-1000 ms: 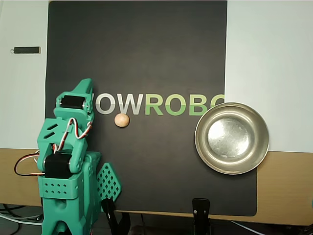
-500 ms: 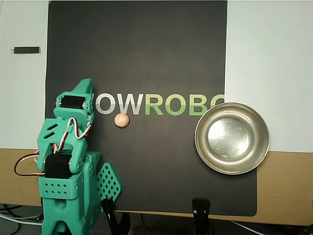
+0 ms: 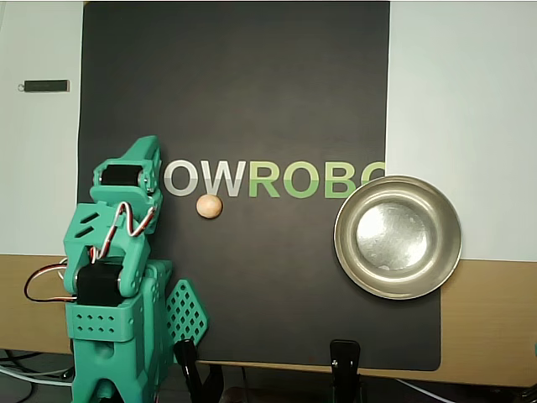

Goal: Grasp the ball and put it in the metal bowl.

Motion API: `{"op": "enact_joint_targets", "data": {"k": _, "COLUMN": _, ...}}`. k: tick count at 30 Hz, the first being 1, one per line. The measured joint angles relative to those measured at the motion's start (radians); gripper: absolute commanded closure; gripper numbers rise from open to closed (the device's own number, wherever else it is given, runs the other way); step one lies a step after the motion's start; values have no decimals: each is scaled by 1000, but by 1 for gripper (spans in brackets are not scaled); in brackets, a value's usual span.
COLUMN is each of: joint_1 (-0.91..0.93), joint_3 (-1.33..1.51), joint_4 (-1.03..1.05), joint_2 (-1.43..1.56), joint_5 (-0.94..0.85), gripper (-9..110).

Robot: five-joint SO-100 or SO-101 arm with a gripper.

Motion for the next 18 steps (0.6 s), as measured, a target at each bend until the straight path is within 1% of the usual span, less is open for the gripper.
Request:
{"op": "enact_joint_targets", "data": {"k": 4, "joint_1": 0, "joint_3": -20, "joint_4": 32, "joint_2": -21, "joint_5": -25, "gripper": 101}}
{"op": "enact_joint_targets", "data": {"k": 7, "joint_1": 0, "joint_3": -100, "joint_4": 81, "joint_2": -89, "joint_5": -25, "gripper": 101}}
{"op": "enact_joint_targets", "data": {"k": 12, "joint_1": 5, "joint_3": -305, "joint_4": 173, "joint_2": -298, "joint_5": -26, "gripper": 101}}
{"op": "enact_joint_targets", "data": {"k": 18, "joint_1": 6, "joint_3": -623, "joint_4": 337, "joint_2": -584, "joint_5": -63, "gripper": 101}}
